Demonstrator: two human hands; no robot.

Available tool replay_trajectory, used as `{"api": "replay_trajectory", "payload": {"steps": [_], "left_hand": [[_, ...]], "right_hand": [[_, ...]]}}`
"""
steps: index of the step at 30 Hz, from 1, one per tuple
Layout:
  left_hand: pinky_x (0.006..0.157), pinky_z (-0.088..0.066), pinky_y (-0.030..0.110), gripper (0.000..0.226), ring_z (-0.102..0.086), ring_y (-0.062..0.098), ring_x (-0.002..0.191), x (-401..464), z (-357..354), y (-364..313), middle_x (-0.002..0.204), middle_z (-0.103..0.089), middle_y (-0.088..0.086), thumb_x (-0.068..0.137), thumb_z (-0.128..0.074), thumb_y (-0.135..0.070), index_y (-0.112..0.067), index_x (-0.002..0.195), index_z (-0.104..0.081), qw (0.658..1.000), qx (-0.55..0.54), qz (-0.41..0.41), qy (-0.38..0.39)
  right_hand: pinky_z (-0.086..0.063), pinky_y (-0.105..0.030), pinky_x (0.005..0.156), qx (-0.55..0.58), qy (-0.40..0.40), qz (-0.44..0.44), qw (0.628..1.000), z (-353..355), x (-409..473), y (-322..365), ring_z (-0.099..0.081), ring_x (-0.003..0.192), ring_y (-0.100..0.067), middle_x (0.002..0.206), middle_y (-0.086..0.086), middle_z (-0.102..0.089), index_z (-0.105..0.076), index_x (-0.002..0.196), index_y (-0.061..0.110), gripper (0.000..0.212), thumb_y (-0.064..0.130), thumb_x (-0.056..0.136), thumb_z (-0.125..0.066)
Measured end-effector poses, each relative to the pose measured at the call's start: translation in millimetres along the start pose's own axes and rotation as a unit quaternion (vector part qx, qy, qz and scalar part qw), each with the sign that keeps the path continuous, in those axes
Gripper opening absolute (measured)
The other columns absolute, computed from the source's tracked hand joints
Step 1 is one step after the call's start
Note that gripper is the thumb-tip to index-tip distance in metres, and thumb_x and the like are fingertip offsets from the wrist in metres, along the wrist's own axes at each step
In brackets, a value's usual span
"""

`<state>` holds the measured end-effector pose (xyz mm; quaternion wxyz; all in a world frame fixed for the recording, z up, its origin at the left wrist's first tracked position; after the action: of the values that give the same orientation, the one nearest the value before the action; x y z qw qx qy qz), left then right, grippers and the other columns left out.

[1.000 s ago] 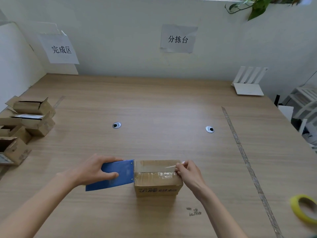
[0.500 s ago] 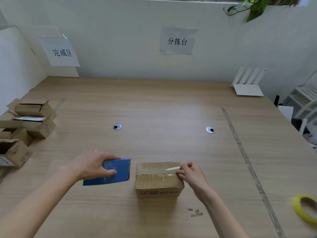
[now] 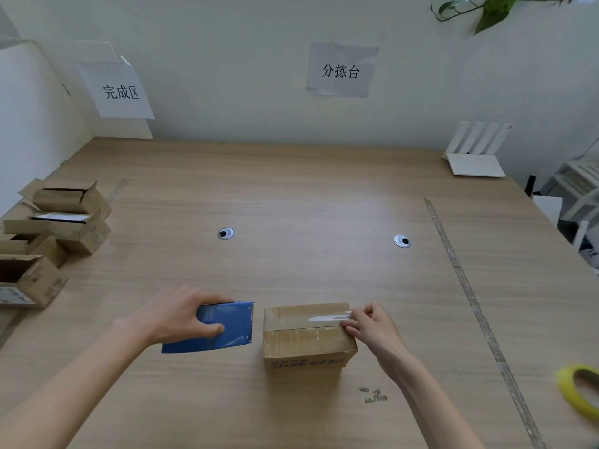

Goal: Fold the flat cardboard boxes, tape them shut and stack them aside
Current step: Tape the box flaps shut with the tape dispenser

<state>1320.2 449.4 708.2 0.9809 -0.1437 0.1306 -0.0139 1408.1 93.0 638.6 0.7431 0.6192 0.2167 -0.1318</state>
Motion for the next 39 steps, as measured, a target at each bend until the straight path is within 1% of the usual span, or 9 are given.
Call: {"api": "replay_trajectory", "payload": {"steps": [5, 9, 13, 18, 22, 24, 34, 36, 39], "left_hand": [[0.059, -0.042, 0.013, 0.051, -0.054, -0.014, 0.088, -12, 3, -4, 0.1, -0.056, -0.046, 0.072, -0.056, -0.065, -0.081, 0.117, -0.04, 1.0, -0.022, -0.007, -0.013], [0.059, -0.044, 0.014, 0.053, -0.055, -0.013, 0.089, -20, 7, -2, 0.1, -0.057, -0.046, 0.072, -0.057, -0.061, -0.081, 0.118, -0.04, 0.999, -0.03, 0.002, -0.028], [0.065, -0.053, 0.022, 0.055, -0.059, -0.01, 0.086, -29, 6, 7, 0.099, -0.06, -0.042, 0.072, -0.058, -0.062, -0.078, 0.122, -0.041, 0.999, -0.042, 0.015, -0.022], [0.073, -0.056, 0.027, 0.052, -0.06, -0.008, 0.089, -28, -1, 1, 0.103, -0.062, -0.039, 0.073, -0.059, -0.06, -0.075, 0.12, -0.045, 0.998, -0.064, 0.024, 0.003], [0.077, -0.055, 0.028, 0.052, -0.06, -0.006, 0.091, -23, -9, -3, 0.104, -0.063, -0.036, 0.074, -0.059, -0.059, -0.07, 0.123, -0.048, 0.998, -0.061, 0.029, 0.007], [0.077, -0.055, 0.027, 0.052, -0.059, -0.007, 0.091, -21, -11, -3, 0.104, -0.063, -0.037, 0.074, -0.059, -0.059, -0.069, 0.124, -0.049, 0.997, -0.063, 0.032, 0.007], [0.069, -0.053, 0.023, 0.052, -0.06, -0.005, 0.085, -19, -19, -8, 0.099, -0.063, -0.035, 0.072, -0.056, -0.062, -0.074, 0.121, -0.045, 0.998, -0.055, 0.033, 0.009], [0.067, -0.051, 0.021, 0.051, -0.06, -0.006, 0.083, -19, -20, -8, 0.098, -0.062, -0.037, 0.072, -0.056, -0.061, -0.074, 0.121, -0.045, 0.998, -0.059, 0.034, 0.01], [0.068, -0.051, 0.021, 0.052, -0.06, -0.007, 0.084, -18, -21, -6, 0.099, -0.062, -0.037, 0.071, -0.057, -0.062, -0.073, 0.121, -0.047, 0.997, -0.064, 0.044, 0.005]], "right_hand": [[-0.06, -0.031, 0.091, 0.008, 0.009, 0.001, 1.0, 1, -1, 5, -0.075, 0.097, -0.013, 0.109, -0.011, -0.068, -0.056, 0.097, 0.005, 0.017, 0.021, 0.099, -0.05], [-0.054, -0.046, 0.103, -0.002, 0.023, 0.002, 1.0, -3, -5, 11, -0.07, 0.109, -0.026, 0.097, -0.002, -0.065, -0.055, 0.091, 0.011, 0.013, 0.023, 0.095, -0.052], [-0.056, -0.043, 0.101, -0.016, 0.035, 0.007, 0.999, -5, -8, 15, -0.074, 0.101, -0.015, 0.105, -0.005, -0.066, -0.056, 0.092, 0.013, 0.015, 0.027, 0.096, -0.053], [-0.054, -0.05, 0.102, -0.038, 0.013, 0.023, 0.999, -3, -8, 12, -0.073, 0.102, -0.023, 0.101, -0.004, -0.073, -0.056, 0.092, 0.01, 0.017, 0.027, 0.095, -0.055], [-0.06, -0.032, 0.089, -0.016, 0.011, 0.017, 1.0, -1, -7, 11, -0.075, 0.094, -0.011, 0.108, -0.008, -0.071, -0.053, 0.087, 0.012, 0.015, 0.021, 0.098, -0.057], [-0.06, -0.03, 0.088, -0.018, 0.011, 0.019, 1.0, -1, -6, 11, -0.076, 0.094, -0.011, 0.109, -0.008, -0.07, -0.052, 0.087, 0.012, 0.015, 0.021, 0.098, -0.057], [-0.06, -0.041, 0.094, -0.035, -0.009, 0.027, 0.999, 4, -8, 7, -0.077, 0.09, -0.017, 0.111, -0.012, -0.069, -0.053, 0.084, 0.01, 0.013, 0.012, 0.094, -0.06], [-0.06, -0.042, 0.093, -0.049, -0.013, 0.025, 0.998, 5, -10, 8, -0.077, 0.086, -0.015, 0.105, -0.008, -0.072, -0.055, 0.085, 0.009, 0.01, 0.011, 0.093, -0.059], [-0.06, -0.045, 0.089, -0.115, -0.058, 0.035, 0.991, 10, -13, 10, -0.076, 0.076, -0.01, 0.083, 0.001, -0.076, -0.06, 0.086, 0.011, 0.004, 0.013, 0.088, -0.063]]}}
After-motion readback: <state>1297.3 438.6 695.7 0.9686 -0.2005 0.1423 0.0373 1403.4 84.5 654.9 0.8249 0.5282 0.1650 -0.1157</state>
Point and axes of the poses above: each hand's wrist, its own x-axis towards the middle knuckle, its own z-axis out of the back of the hand, y = z × x, the point moved 5 cm from there along x, towards the middle knuckle
